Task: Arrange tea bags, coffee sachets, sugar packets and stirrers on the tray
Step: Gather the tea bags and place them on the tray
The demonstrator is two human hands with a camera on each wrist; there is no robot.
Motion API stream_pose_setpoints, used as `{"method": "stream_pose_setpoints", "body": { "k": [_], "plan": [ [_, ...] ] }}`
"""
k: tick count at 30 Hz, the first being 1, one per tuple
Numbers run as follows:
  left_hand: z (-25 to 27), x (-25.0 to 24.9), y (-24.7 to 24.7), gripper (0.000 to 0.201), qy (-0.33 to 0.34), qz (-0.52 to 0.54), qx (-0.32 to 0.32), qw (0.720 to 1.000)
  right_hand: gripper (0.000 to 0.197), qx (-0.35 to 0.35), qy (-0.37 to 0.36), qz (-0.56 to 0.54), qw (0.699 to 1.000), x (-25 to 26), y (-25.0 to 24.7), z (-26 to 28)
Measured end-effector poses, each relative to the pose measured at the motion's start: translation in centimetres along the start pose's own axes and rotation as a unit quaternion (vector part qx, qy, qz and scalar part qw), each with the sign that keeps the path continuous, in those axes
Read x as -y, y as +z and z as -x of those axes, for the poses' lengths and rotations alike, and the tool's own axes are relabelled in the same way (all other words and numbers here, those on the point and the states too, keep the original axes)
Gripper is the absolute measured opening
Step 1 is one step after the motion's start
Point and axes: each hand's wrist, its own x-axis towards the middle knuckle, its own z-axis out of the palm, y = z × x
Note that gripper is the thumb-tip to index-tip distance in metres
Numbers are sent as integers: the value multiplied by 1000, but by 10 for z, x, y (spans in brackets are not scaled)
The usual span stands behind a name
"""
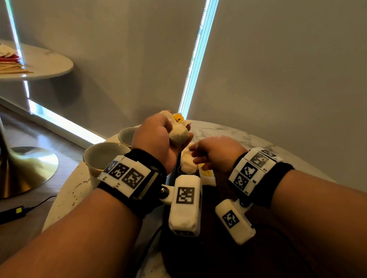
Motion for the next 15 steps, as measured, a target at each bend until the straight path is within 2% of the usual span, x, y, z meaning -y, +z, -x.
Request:
{"method": "stream_pose_setpoints", "body": {
  "k": [3,6,12,15],
  "plan": [
    [-4,2,-1,42,-3,-29,1,1000,14,-58,-85,-26,994,-1,-14,-4],
    [-7,3,-3,40,5,-75,-5,997,23,-61,-150,-107,981,-2,-22,-3],
    [-7,3,-4,41,12,-111,-11,994,36,-4,-183,-108,977,-7,-11,-1],
    [-7,3,-3,40,11,-91,-4,996,31,1,-199,-117,973,-9,-8,-2]
  ]
}}
